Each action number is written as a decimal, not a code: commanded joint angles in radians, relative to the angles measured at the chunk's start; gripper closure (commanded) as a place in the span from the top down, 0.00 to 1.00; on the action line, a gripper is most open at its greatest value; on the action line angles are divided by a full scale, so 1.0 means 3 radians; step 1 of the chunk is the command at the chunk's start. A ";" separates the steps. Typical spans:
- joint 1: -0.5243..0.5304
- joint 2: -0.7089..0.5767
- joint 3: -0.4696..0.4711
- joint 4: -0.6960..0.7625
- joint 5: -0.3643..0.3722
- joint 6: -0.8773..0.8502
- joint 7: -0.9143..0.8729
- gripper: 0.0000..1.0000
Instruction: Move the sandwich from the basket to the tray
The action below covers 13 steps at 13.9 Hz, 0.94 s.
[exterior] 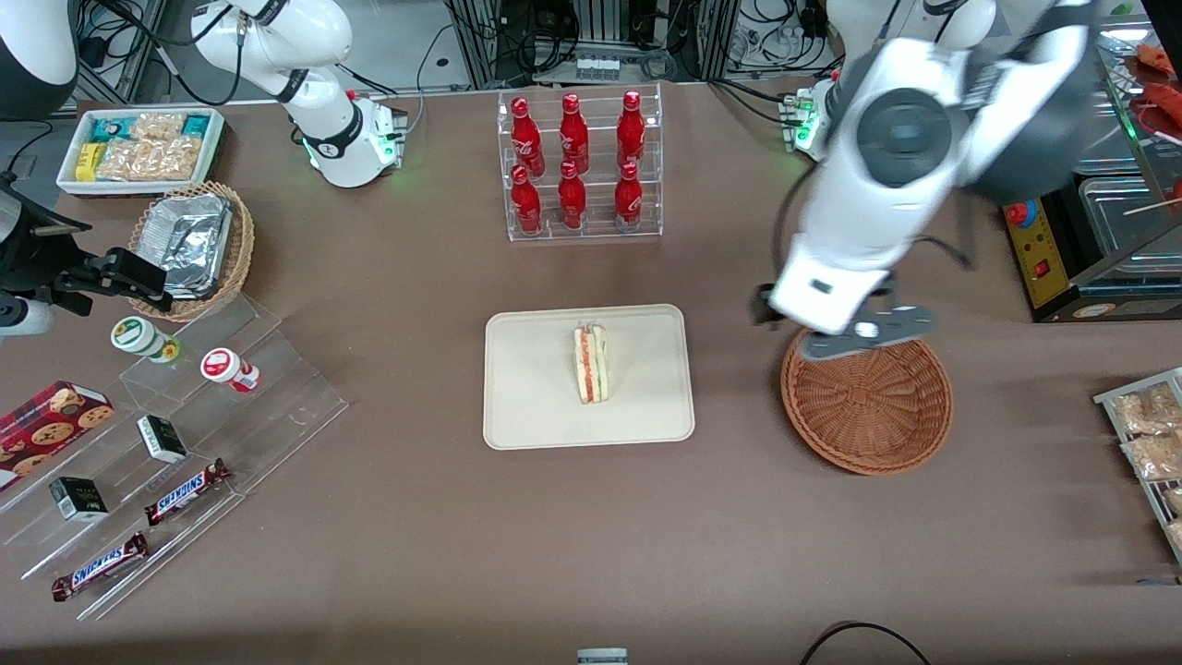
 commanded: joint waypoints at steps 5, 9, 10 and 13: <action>0.0912 -0.0519 -0.0038 -0.0153 -0.0225 -0.0430 0.1398 1.00; 0.1184 -0.0810 -0.0038 -0.0516 -0.0236 -0.0349 0.1762 1.00; 0.1189 -0.0841 -0.0033 -0.0552 -0.0236 -0.0313 0.1813 1.00; 0.1133 -0.0898 0.0074 -0.0552 -0.0230 -0.0318 0.1864 1.00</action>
